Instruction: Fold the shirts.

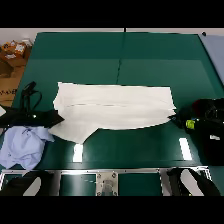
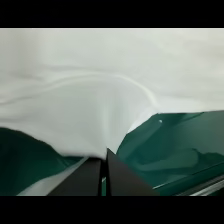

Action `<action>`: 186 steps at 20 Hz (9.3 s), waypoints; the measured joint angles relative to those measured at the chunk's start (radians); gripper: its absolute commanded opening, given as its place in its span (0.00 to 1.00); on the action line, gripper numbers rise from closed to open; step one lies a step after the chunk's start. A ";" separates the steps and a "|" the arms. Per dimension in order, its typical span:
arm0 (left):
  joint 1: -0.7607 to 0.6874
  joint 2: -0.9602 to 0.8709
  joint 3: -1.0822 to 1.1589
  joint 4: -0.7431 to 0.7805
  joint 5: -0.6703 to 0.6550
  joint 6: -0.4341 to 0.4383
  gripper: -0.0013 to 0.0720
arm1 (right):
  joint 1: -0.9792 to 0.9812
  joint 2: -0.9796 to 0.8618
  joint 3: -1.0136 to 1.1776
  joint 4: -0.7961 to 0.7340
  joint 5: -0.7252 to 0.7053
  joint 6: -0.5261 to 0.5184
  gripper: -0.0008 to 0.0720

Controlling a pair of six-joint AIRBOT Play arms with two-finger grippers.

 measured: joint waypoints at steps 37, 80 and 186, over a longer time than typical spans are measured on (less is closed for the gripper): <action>0.069 -0.908 0.778 -0.344 0.050 0.314 0.05 | 0.117 -0.998 0.914 -0.166 0.154 -0.149 0.25; -0.104 -1.130 1.394 0.412 -0.412 -0.091 0.05 | 0.903 -0.764 1.084 0.166 -0.145 -0.028 0.03; -0.070 -0.706 0.909 0.360 -0.381 -0.031 0.05 | 0.185 -0.345 0.761 -0.519 0.280 0.238 0.03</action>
